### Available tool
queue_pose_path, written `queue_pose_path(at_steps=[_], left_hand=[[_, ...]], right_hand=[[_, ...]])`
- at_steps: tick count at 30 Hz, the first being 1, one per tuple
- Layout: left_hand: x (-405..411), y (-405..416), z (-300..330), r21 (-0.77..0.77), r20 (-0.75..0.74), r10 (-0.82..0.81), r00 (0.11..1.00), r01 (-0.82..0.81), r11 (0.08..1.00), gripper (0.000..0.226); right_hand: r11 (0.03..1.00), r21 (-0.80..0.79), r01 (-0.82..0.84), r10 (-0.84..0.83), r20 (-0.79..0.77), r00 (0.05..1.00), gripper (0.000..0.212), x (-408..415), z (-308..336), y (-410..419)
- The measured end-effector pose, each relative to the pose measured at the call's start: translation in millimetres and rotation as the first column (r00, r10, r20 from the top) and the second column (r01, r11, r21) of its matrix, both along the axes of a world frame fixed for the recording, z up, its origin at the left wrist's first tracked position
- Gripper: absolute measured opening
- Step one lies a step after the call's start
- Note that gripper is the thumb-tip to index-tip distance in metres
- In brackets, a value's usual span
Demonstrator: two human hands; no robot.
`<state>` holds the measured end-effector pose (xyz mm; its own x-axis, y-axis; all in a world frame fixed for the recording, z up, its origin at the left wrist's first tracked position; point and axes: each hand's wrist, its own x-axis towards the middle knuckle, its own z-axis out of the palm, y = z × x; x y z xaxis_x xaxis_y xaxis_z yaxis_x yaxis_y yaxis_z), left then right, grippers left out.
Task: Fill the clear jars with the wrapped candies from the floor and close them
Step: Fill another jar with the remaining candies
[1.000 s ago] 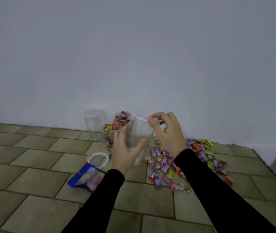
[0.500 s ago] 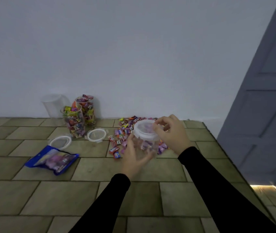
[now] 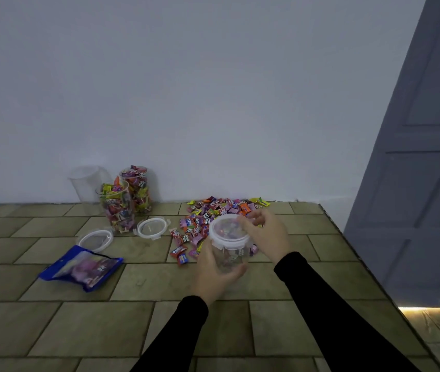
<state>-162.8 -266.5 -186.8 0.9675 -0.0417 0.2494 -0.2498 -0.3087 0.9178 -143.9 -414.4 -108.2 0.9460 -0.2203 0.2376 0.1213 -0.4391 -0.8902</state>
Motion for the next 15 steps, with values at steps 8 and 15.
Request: queue_pose_path(at_steps=[8,15], left_hand=[[2.1,5.4,-8.8,-0.013,0.016,0.197,0.98,-0.196,0.98,0.098],[5.7,7.7,-4.8,0.044,0.018,0.253,0.967,-0.253,0.966,0.11]], right_hand=[[0.984,-0.098,-0.145,0.119,-0.236,0.964,0.054,0.8,2.2,0.5],[0.979,0.156,-0.128,0.169,-0.28,0.945,0.049,8.3,4.9,10.5]])
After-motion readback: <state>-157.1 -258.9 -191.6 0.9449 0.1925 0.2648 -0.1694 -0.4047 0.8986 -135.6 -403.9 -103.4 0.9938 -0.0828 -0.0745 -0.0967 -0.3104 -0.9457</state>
